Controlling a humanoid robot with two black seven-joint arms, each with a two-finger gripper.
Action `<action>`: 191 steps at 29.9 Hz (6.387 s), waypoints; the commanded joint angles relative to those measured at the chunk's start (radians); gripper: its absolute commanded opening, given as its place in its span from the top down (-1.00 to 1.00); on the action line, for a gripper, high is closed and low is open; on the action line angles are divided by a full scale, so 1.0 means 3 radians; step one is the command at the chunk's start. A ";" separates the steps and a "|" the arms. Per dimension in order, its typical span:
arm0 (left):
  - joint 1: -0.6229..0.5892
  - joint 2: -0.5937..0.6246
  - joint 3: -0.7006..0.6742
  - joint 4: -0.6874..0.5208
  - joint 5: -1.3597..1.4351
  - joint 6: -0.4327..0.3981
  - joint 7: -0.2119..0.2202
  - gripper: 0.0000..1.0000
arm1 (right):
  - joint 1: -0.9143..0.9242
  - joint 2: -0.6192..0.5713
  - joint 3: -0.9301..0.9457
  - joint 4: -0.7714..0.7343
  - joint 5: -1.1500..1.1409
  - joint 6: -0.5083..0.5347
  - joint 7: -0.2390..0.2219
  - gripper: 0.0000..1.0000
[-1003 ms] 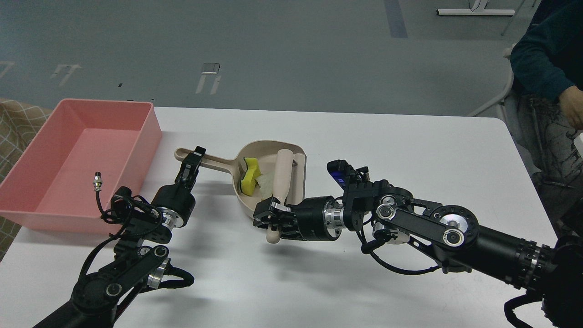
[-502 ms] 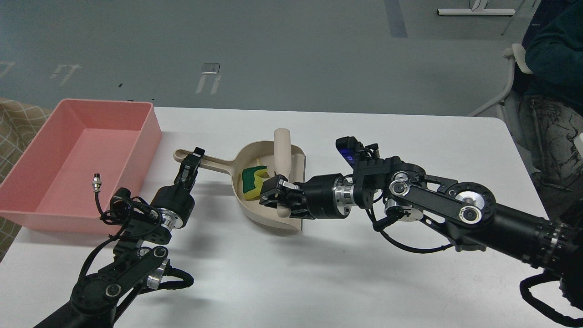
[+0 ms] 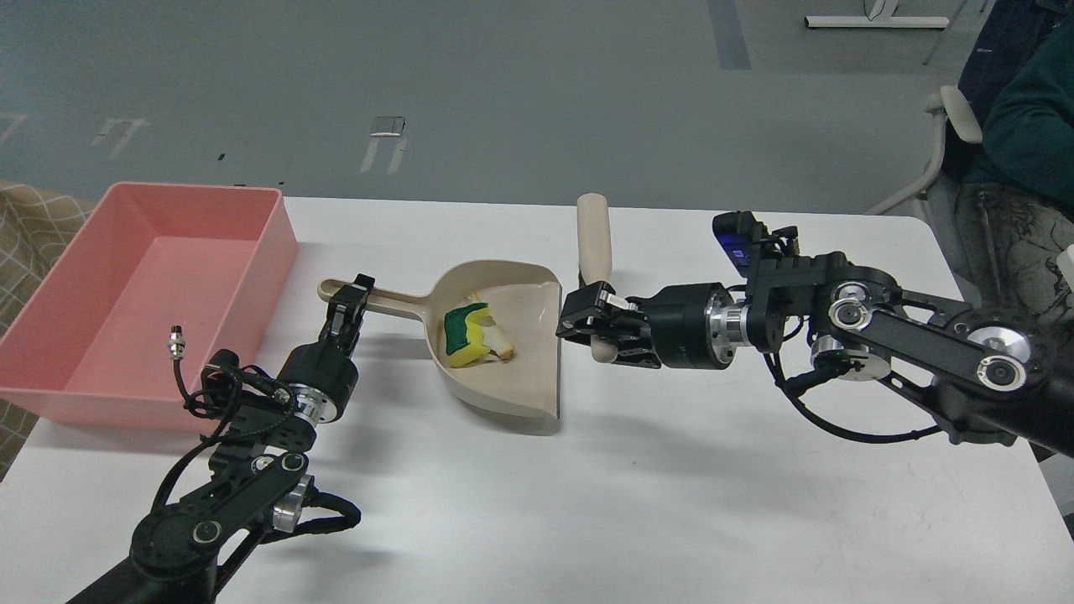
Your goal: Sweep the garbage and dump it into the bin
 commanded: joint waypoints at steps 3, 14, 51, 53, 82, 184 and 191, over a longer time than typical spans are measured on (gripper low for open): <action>-0.0046 0.0046 -0.0052 -0.0041 -0.0135 -0.0032 0.0041 1.00 | -0.0067 -0.0418 0.0025 0.0209 0.0000 -0.0001 0.0026 1.00; -0.0200 0.0511 -0.0138 -0.0485 -0.0427 -0.0058 0.0251 1.00 | -0.0282 -0.0808 0.0101 0.0419 0.0015 0.0009 0.0031 1.00; 0.0184 0.2802 -0.0896 0.1432 -0.0653 -0.1485 -0.0759 1.00 | -0.0440 -0.0742 0.0199 0.0440 0.0015 0.0014 0.0031 1.00; 0.0174 0.2848 -0.0896 0.1411 -0.0576 -0.1459 -0.0759 1.00 | -0.0440 -0.0742 0.0199 0.0440 0.0015 0.0014 0.0031 1.00; -0.0460 0.3109 -0.0906 0.0987 0.0300 -0.0864 -0.0759 1.00 | -0.0466 -0.0711 0.0193 0.0425 0.0010 0.0019 0.0031 1.00; 0.0087 0.0087 0.0168 -0.0118 0.0028 -0.0139 -0.0117 -0.98 | -0.1100 -0.1033 0.0214 -0.0051 -0.0363 0.0339 0.0849 0.26; 0.0214 0.0240 0.0163 -0.0291 0.0028 -0.0170 -0.0168 -0.98 | -0.1110 -0.1079 0.0255 -0.0036 -0.0353 0.0339 0.0849 0.10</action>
